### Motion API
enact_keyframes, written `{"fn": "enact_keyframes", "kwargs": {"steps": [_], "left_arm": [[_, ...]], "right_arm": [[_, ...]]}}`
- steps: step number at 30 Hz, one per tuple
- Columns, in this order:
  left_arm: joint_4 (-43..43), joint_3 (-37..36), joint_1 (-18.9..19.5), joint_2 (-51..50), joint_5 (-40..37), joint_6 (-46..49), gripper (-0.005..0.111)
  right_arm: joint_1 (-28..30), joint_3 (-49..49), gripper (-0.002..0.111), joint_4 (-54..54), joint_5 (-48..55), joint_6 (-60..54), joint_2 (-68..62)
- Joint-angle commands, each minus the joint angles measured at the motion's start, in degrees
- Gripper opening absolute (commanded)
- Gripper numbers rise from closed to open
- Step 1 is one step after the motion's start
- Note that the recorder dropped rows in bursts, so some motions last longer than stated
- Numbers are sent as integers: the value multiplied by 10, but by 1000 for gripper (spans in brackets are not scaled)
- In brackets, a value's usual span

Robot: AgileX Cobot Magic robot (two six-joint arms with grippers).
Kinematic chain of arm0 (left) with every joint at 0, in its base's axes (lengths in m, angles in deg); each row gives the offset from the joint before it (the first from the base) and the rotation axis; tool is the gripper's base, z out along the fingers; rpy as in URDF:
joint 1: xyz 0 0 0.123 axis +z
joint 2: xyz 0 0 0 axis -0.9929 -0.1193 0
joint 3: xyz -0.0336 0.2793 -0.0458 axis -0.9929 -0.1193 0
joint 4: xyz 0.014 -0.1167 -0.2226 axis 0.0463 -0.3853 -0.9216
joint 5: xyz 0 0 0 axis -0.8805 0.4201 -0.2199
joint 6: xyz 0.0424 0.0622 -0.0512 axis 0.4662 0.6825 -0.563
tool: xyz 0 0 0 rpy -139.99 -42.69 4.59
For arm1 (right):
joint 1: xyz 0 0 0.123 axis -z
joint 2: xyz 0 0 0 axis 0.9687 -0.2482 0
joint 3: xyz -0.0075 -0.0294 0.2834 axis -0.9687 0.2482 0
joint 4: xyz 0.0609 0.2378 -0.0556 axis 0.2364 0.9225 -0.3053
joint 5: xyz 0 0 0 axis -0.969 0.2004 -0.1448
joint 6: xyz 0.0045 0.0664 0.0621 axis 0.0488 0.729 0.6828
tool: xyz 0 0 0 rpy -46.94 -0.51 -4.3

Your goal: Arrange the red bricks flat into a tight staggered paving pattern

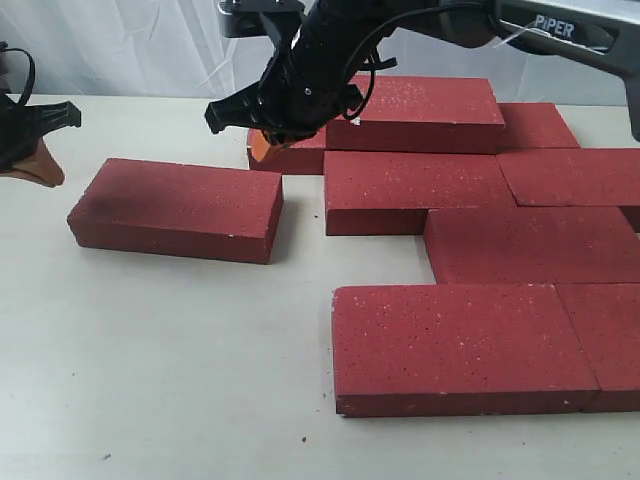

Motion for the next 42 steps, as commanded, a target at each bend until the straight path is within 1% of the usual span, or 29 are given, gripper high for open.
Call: {"fn": "enact_keyframes", "kwargs": {"steps": [1, 8, 12, 18, 21, 23, 27, 29, 35, 39, 42], "left_arm": [[7, -15, 13, 13, 27, -3, 0], [8, -16, 17, 11, 61, 8, 0], [8, -16, 17, 8, 91, 8, 0], [11, -16, 17, -29, 119, 10, 0], [-7, -16, 17, -54, 128, 21, 0], [-33, -16, 17, -69, 132, 48, 0], [-93, -16, 17, -90, 133, 103, 0], [-107, -16, 17, -99, 133, 116, 0], [-114, -16, 17, -106, 115, 116, 0], [-119, -16, 17, -106, 88, 116, 0], [-124, -16, 17, -106, 60, 116, 0]], "right_arm": [[2, -1, -1, -2, 0, 11, 3], [2, -1, -1, -50, -19, 81, -26], [2, -1, -1, -56, -36, 105, -51], [2, -1, -1, -67, -64, 136, -86], [2, -1, -1, -82, -70, 144, -97], [2, -1, -1, -86, -71, 146, -105], [5, -1, -1, -98, -75, 176, -117], [5, -1, -1, -95, -75, 179, -125], [2, -1, -1, -50, -75, 167, -131], [1, -1, -1, 3, -61, 128, -130], [1, -1, -1, 7, -46, 126, -126]]}}
